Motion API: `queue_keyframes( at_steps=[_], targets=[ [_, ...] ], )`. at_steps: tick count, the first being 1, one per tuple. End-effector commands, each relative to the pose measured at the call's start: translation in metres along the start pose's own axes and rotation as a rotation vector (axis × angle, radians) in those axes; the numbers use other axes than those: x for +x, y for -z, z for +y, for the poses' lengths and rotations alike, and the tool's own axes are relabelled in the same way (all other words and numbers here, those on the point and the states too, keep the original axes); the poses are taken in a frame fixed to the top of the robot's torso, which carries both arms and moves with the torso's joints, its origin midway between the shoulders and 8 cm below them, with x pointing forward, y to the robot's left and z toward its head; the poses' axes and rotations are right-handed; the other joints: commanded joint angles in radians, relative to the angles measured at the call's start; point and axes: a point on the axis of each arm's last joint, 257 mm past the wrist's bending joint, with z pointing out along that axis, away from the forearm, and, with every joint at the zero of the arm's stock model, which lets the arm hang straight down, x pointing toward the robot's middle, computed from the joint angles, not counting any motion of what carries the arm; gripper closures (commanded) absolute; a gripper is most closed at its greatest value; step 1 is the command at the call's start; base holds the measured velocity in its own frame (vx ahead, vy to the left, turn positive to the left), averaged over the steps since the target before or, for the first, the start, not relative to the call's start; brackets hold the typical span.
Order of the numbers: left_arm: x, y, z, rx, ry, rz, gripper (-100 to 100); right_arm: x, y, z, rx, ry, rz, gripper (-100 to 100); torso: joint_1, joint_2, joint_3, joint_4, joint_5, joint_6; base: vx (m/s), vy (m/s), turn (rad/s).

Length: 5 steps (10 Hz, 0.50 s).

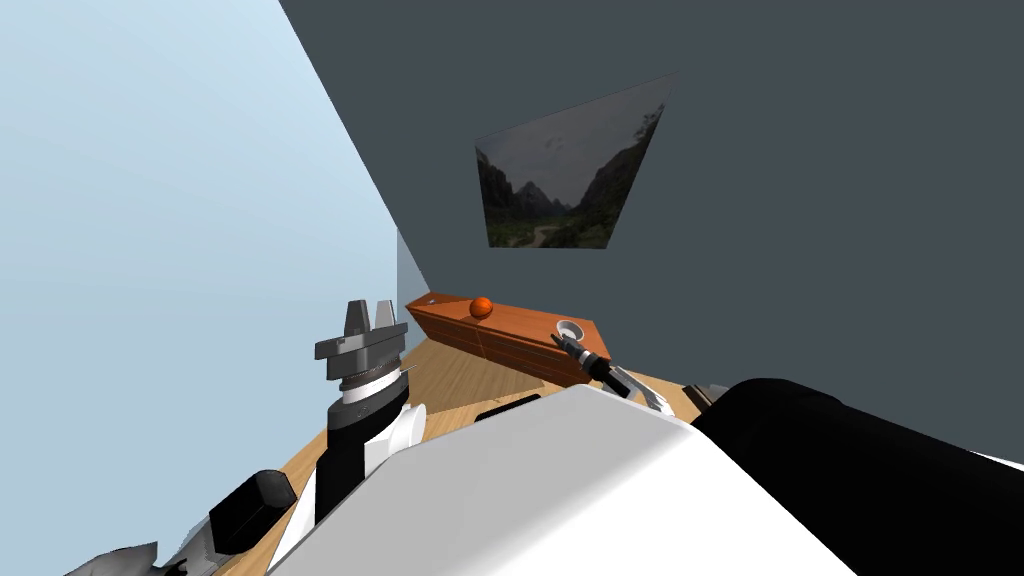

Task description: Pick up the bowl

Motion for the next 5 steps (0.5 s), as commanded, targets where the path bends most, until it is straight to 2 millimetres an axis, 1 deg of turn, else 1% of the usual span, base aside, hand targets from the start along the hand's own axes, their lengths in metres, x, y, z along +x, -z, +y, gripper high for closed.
queue_keyframes(
  at_steps=[1, 2, 3, 4, 5],
  targets=[
    [0.0, 0.0, 0.0, 0.0, 0.0, 0.0, 0, 0.02, 0.005, -0.016, 0.02, 0.057, 0.063, -100, 0.0, 0.0, 0.0, 0.0, 0.0, 0.0, 0.04, 0.052, 0.106],
    [0.0, 0.0, 0.0, 0.0, 0.0, 0.0, 0, 0.028, 0.01, -0.027, 0.043, 0.054, 0.078, -100, 0.001, -0.001, 0.0, 0.0, 0.0, 0.0, 0.038, 0.052, 0.053],
    [0.0, 0.0, 0.0, 0.0, 0.0, 0.0, 0, 0.041, 0.016, -0.039, 0.058, 0.104, 0.131, -100, 0.001, -0.001, 0.0, 0.0, 0.0, 0.0, 0.059, 0.068, 0.105],
    [0.0, 0.0, 0.0, 0.0, 0.0, 0.0, 0, 0.047, 0.02, -0.049, 0.078, 0.103, 0.145, -100, 0.002, -0.002, -0.001, 0.0, 0.0, 0.0, 0.055, 0.051, 0.036],
    [0.0, 0.0, 0.0, 0.0, 0.0, 0.0, 0, 0.062, 0.029, -0.066, 0.099, 0.153, 0.202, -100, 0.001, -0.002, -0.001, 0.0, 0.0, 0.0, 0.063, 0.041, 0.096]
  ],
)
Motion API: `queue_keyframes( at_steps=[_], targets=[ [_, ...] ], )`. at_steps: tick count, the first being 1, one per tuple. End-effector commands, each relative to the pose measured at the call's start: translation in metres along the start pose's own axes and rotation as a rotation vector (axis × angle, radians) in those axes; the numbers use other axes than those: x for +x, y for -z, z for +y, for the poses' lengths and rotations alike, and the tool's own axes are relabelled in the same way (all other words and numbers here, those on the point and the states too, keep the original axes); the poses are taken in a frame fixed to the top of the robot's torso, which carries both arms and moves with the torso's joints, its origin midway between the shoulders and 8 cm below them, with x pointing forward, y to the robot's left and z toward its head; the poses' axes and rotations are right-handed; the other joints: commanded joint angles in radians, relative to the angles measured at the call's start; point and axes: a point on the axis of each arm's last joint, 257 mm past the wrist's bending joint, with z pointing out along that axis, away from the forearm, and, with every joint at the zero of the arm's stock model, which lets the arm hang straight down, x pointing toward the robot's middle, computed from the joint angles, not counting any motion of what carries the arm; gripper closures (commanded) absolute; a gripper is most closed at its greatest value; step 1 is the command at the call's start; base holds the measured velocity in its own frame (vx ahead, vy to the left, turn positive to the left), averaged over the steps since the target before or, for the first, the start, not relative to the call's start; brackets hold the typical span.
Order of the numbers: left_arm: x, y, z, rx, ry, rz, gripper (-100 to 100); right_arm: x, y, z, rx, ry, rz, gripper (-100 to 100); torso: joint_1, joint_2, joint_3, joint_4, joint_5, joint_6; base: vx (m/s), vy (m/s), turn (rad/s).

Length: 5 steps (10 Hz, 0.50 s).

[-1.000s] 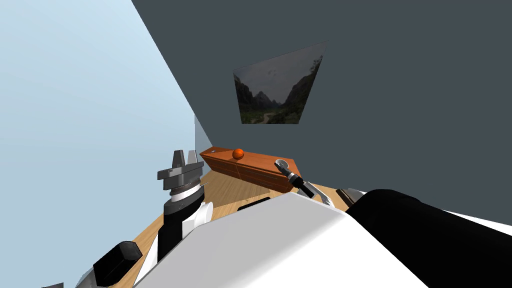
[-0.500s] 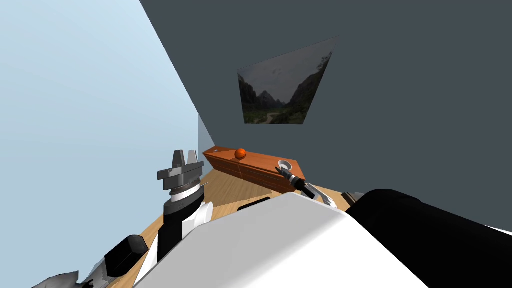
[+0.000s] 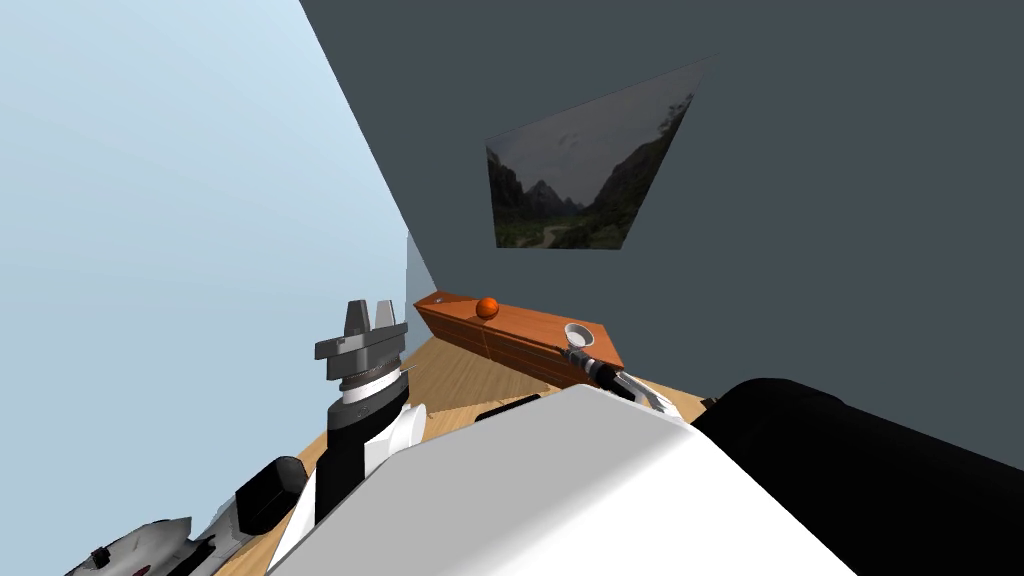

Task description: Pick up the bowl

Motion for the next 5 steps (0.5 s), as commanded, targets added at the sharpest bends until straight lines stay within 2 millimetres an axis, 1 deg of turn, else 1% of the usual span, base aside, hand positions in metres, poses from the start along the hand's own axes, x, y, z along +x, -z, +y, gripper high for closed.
queue_keyframes(
  at_steps=[1, 2, 3, 4, 5],
  targets=[
    [0.0, 0.0, 0.0, 0.0, 0.0, 0.0, 0, 0.023, 0.01, -0.024, 0.035, 0.078, 0.085, -100, 0.0, 0.0, 0.0, 0.0, 0.0, 0.0, 0.084, 0.054, 0.186],
    [0.0, 0.0, 0.0, 0.0, 0.0, 0.0, 0, 0.033, 0.015, -0.037, 0.062, 0.075, 0.106, -100, 0.0, -0.001, -0.001, 0.0, 0.0, 0.0, 0.066, 0.048, 0.046],
    [0.0, 0.0, 0.0, 0.0, 0.0, 0.0, 0, 0.052, 0.027, -0.06, 0.097, 0.125, 0.171, -100, 0.0, 0.0, 0.0, 0.0, 0.0, 0.001, 0.062, 0.055, 0.066],
    [0.0, 0.0, 0.0, 0.0, 0.0, 0.0, 0, 0.061, 0.034, -0.073, 0.11, 0.179, 0.218, -100, 0.001, 0.0, 0.0, 0.0, 0.0, 0.0, 0.079, 0.064, 0.159],
    [0.0, 0.0, 0.0, 0.0, 0.0, 0.0, 0, 0.076, 0.048, -0.097, 0.145, 0.23, 0.279, -100, 0.001, -0.001, -0.001, 0.0, 0.0, 0.0, 0.097, 0.08, 0.174]
  ],
)
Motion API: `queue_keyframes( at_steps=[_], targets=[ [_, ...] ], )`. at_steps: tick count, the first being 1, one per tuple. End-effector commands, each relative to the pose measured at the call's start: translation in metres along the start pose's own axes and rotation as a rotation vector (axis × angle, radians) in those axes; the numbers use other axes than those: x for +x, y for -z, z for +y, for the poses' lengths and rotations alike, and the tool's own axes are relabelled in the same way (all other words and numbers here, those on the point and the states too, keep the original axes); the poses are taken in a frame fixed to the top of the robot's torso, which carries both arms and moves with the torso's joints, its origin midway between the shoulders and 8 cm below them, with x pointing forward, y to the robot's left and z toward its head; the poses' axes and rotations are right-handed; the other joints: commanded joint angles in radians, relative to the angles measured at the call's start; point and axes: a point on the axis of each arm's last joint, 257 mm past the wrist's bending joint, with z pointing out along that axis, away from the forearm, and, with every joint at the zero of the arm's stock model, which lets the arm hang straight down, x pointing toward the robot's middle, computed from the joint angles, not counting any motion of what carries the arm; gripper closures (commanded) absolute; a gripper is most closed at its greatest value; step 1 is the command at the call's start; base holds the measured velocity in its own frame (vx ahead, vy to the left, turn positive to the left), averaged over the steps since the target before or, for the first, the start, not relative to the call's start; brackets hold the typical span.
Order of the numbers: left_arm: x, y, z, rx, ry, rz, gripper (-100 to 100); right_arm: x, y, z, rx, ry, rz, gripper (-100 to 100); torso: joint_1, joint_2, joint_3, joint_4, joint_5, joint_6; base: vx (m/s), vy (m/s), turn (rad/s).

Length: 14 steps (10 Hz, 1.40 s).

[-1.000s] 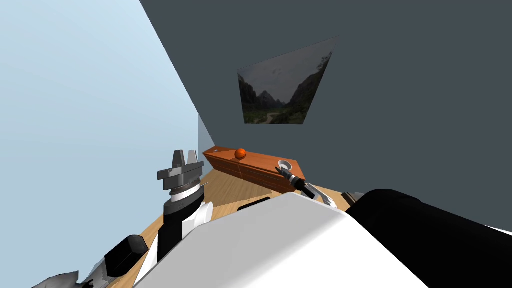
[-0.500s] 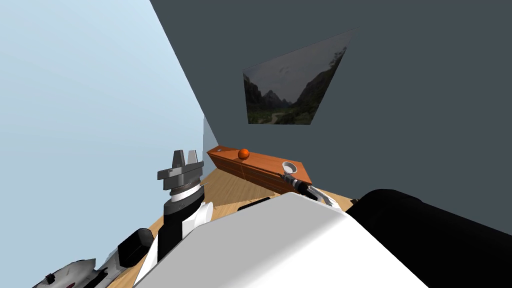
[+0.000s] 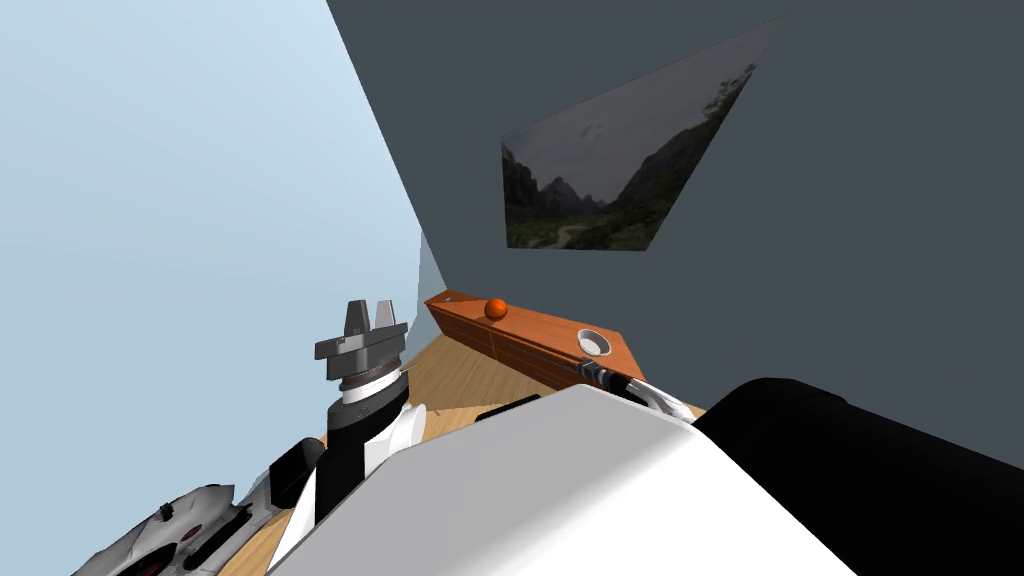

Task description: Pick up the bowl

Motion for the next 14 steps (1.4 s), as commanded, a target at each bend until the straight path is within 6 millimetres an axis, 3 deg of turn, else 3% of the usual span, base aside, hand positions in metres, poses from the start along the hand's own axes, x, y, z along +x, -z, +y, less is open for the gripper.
queue_keyframes(
  at_steps=[1, 3, 6, 8, 9, 11, 12, 14],
  targets=[
    [0.0, 0.0, 0.0, 0.0, 0.0, 0.0, 0, 0.016, 0.012, -0.021, 0.039, 0.033, 0.056, -100, 0.0, 0.0, 0.0, 0.0, 0.0, 0.0, 0.083, 0.051, 0.041],
    [0.0, 0.0, 0.0, 0.0, 0.0, 0.0, 0, 0.046, 0.03, -0.061, 0.096, 0.136, 0.161, -100, -0.002, 0.001, 0.001, 0.0, 0.0, 0.0, 0.081, 0.04, 0.115],
    [0.0, 0.0, 0.0, 0.0, 0.0, 0.0, 0, 0.066, 0.045, -0.089, 0.141, 0.184, 0.229, -100, -0.003, 0.002, 0.001, 0.0, 0.0, 0.0, 0.058, 0.026, 0.066],
    [0.0, 0.0, 0.0, 0.0, 0.0, 0.0, 0, 0.086, 0.069, -0.128, 0.194, 0.279, 0.325, -100, -0.003, 0.003, 0.002, 0.001, 0.0, 0.0, 0.072, 0.027, 0.122],
    [0.0, 0.0, 0.0, 0.0, 0.0, 0.0, 0, 0.089, 0.071, -0.132, 0.202, 0.278, 0.333, -100, -0.002, 0.001, 0.001, 0.0, 0.0, 0.0, 0.074, 0.02, 0.045],
    [0.0, 0.0, 0.0, 0.0, 0.0, 0.0, 0, 0.107, 0.099, -0.168, 0.252, 0.36, 0.429, -100, -0.004, 0.002, 0.001, 0.0, 0.0, 0.0, 0.074, 0.009, 0.108],
    [0.0, 0.0, 0.0, 0.0, 0.0, 0.0, 0, 0.103, 0.094, -0.162, 0.241, 0.362, 0.417, -100, -0.004, 0.002, 0.001, 0.0, 0.0, 0.0, 0.075, 0.001, 0.05],
    [0.0, 0.0, 0.0, 0.0, 0.0, 0.0, 0, 0.114, 0.11, -0.18, 0.267, 0.396, 0.467, -100, -0.004, 0.004, 0.002, 0.001, -0.001, 0.001, 0.04, -0.004, 0.039]
  ],
)
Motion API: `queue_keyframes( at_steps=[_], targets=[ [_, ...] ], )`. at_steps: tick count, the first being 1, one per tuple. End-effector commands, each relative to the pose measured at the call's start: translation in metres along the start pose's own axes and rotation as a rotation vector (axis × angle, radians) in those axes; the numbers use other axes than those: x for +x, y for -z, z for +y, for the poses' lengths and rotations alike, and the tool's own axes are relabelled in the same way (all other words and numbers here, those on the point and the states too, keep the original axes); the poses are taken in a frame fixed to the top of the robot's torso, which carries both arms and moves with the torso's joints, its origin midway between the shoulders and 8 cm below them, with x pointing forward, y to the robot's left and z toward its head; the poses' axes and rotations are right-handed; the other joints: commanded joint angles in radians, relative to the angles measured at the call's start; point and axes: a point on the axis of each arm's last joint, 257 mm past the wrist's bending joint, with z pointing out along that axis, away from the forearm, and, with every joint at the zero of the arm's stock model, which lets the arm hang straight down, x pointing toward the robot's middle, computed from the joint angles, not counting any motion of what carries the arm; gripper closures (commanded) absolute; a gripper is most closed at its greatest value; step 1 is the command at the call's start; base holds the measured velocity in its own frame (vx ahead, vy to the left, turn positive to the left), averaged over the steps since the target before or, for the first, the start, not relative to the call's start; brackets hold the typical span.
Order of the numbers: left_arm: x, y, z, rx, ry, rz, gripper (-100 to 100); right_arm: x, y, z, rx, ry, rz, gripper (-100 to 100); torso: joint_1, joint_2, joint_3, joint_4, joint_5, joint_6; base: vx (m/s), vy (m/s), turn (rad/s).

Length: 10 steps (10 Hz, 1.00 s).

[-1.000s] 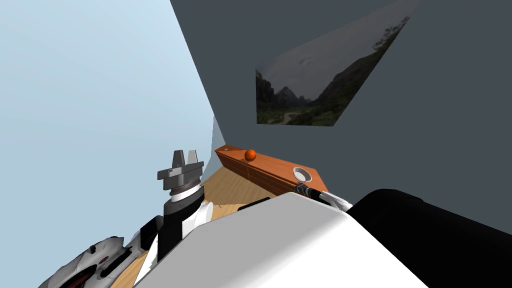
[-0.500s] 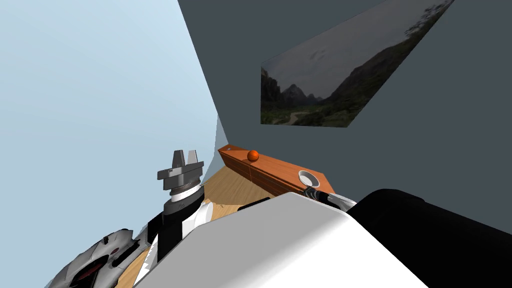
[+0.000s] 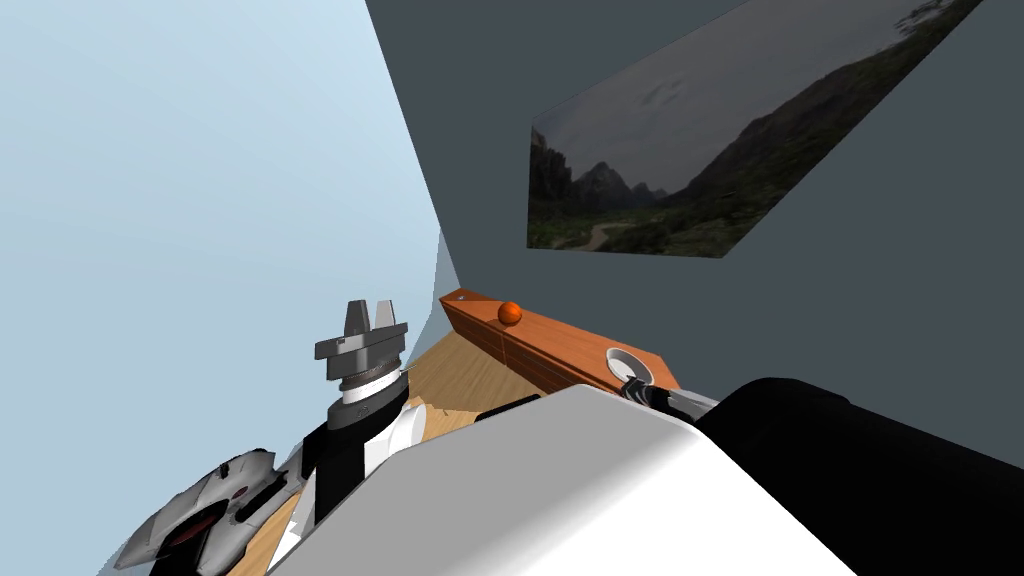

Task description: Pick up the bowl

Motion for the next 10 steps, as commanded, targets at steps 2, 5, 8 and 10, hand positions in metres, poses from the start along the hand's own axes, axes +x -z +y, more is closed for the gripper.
queue_keyframes(
  at_steps=[2, 5, 8, 10],
  targets=[
    [0.0, 0.0, 0.0, 0.0, 0.0, 0.0, 0, 0.024, 0.005, -0.017, 0.026, 0.052, 0.061, -100, 0.0, 0.0, 0.0, 0.0, 0.0, 0.0, 0.051, -0.011, 0.063],
    [0.0, 0.0, 0.0, 0.0, 0.0, 0.0, 0, 0.04, 0.009, -0.025, 0.04, 0.08, 0.1, -100, 0.0, -0.002, -0.001, 0.0, 0.0, 0.0, 0.061, -0.009, 0.049],
    [0.0, 0.0, 0.0, 0.0, 0.0, 0.0, 0, 0.063, 0.015, -0.033, 0.051, 0.124, 0.155, -100, -0.001, 0.0, 0.0, 0.0, 0.0, 0.0, 0.048, -0.018, 0.062],
    [0.0, 0.0, 0.0, 0.0, 0.0, 0.0, 0, 0.068, 0.016, -0.031, 0.052, 0.128, 0.164, -100, -0.001, 0.0, 0.0, 0.0, 0.0, 0.0, 0.032, -0.011, 0.025]
  ],
)
